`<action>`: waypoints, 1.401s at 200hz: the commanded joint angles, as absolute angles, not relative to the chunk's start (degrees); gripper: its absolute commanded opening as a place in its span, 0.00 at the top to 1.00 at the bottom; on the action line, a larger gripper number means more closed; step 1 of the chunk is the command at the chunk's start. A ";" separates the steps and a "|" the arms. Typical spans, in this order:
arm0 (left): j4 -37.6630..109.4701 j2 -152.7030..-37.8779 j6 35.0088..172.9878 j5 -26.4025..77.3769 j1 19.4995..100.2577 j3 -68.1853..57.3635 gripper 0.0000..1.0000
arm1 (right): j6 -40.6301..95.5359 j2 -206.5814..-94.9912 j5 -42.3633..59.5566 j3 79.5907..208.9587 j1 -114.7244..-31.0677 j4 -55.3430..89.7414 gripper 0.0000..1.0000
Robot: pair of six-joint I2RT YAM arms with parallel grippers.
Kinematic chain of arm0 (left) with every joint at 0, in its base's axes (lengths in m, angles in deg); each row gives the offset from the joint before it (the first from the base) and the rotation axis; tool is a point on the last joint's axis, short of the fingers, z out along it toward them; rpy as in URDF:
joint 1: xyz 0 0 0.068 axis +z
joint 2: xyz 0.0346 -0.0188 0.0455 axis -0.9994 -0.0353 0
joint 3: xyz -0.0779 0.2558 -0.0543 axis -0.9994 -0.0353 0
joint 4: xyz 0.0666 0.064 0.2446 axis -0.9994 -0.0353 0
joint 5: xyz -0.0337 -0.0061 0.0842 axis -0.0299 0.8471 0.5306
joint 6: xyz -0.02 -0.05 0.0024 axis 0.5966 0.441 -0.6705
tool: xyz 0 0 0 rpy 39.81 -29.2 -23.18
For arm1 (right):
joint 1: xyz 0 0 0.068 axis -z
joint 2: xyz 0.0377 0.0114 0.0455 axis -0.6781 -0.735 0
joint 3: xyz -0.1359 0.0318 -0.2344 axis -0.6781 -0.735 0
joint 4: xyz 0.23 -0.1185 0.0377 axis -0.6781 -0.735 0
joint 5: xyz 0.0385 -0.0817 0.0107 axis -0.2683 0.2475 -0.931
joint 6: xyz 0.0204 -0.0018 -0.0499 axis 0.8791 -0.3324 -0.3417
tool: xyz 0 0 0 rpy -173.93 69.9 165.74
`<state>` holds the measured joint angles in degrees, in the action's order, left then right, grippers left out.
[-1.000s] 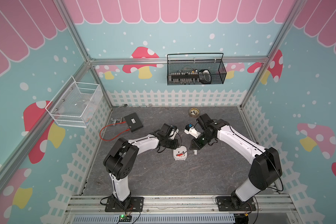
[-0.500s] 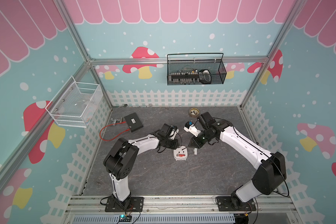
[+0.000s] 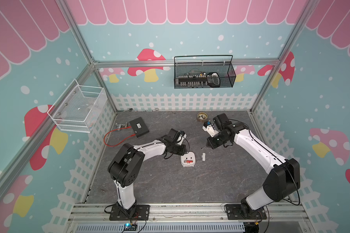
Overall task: Remove the battery from the alarm
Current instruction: Release the battery from the alarm.
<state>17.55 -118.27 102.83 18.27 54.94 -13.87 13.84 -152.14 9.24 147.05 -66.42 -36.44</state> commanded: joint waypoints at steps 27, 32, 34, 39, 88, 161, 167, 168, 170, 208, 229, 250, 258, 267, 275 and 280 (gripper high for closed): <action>9.97 -121.55 101.63 21.24 54.07 -15.91 0.75 | 13.91 -150.21 4.32 144.90 -66.81 -36.23 1.00; 9.95 -121.55 101.63 21.19 54.09 -15.86 0.75 | 13.84 -150.04 3.44 144.69 -67.05 -36.14 1.00; 9.99 -121.55 101.63 21.19 54.06 -15.85 0.75 | 13.80 -150.00 3.10 144.58 -67.11 -36.22 1.00; 10.00 -121.55 101.63 21.20 54.07 -15.86 0.75 | 13.73 -149.72 2.44 144.42 -67.50 -36.29 1.00; 10.01 -121.29 101.72 21.46 54.06 -15.93 0.76 | 14.40 -147.41 -1.52 143.60 -72.25 -37.40 1.00; 9.97 -121.02 101.64 21.41 54.09 -15.93 0.76 | 16.72 -149.97 3.31 140.99 -75.65 -38.34 1.00; 10.01 -121.02 101.64 21.30 54.06 -15.86 0.76 | 16.87 -150.27 3.85 141.12 -75.65 -38.33 1.00; 9.96 -121.02 101.64 21.34 54.10 -15.85 0.76 | 16.94 -150.30 3.92 141.14 -75.70 -38.33 1.00; 9.95 -121.02 101.65 21.34 54.06 -15.85 0.76 | 16.97 -150.39 4.01 141.23 -75.69 -38.40 1.00; 10.12 -121.02 101.63 21.44 54.07 -15.85 0.76 | 17.03 -151.99 5.11 142.64 -75.77 -38.12 1.00; 10.13 -120.93 101.63 21.41 54.11 -15.85 0.76 | 16.94 -152.86 5.24 143.22 -75.85 -37.72 1.00; 10.10 -120.85 101.63 21.37 54.11 -15.94 0.76 | 16.79 -153.37 5.20 143.97 -75.87 -37.54 1.00; 10.10 -120.85 101.63 21.41 53.97 -15.93 0.76 | 16.79 -153.61 5.12 144.32 -75.87 -37.45 1.00; 10.10 -120.85 101.63 21.37 53.99 -15.94 0.76 | 16.69 -153.72 4.96 144.75 -75.92 -37.45 1.00; 10.10 -120.85 101.63 21.46 53.97 -15.93 0.76 | 16.73 -153.85 4.93 145.19 -76.03 -37.45 1.00; 10.09 -120.85 101.63 21.41 54.01 -15.90 0.76 | 16.81 -153.85 5.03 145.53 -76.08 -37.46 1.00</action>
<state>17.55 -118.25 102.83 18.49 54.88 -13.87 16.40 -153.34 4.72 143.00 -75.42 -37.55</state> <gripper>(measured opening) 0.240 0.216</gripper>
